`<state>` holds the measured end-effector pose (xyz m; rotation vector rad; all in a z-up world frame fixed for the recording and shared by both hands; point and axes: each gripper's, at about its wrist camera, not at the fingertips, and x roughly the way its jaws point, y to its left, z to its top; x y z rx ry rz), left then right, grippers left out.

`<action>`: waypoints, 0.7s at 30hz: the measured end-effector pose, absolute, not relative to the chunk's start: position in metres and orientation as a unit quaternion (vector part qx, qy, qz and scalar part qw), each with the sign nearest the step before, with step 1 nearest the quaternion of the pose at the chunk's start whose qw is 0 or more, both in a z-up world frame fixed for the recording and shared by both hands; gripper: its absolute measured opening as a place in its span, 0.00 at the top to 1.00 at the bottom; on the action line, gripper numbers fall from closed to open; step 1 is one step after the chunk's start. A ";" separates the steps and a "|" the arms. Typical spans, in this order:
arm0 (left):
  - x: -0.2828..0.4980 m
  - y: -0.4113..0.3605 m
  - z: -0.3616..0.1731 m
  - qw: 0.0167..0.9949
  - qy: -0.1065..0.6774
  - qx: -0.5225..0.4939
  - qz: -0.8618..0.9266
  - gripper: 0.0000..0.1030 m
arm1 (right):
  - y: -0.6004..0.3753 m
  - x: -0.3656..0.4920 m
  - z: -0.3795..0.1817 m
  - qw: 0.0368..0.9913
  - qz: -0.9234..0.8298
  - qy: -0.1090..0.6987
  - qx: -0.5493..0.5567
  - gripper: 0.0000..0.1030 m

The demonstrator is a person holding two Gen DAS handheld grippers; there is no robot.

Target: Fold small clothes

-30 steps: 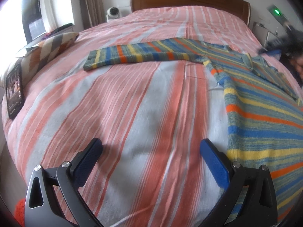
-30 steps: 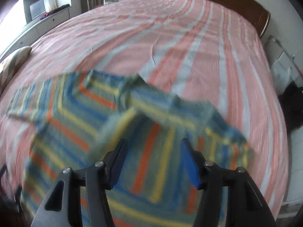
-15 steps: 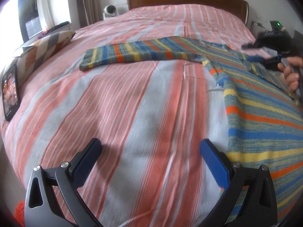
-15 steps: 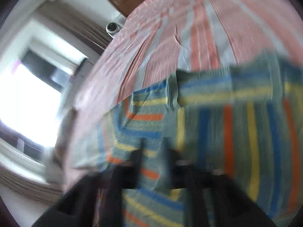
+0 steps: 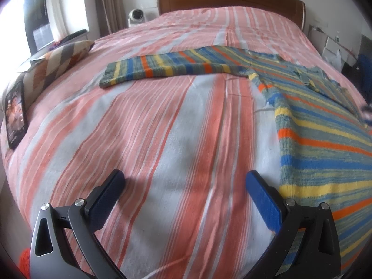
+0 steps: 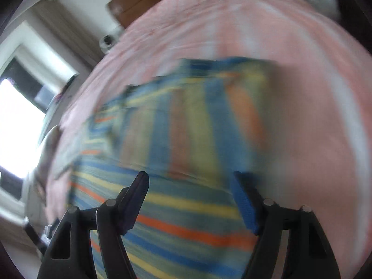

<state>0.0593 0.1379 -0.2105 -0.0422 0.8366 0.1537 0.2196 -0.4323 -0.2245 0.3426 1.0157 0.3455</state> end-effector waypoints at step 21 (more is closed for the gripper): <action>0.058 0.130 -0.214 0.912 0.401 -0.003 0.087 0.00 | -0.559 0.028 -0.257 0.924 -0.025 0.371 0.092 0.18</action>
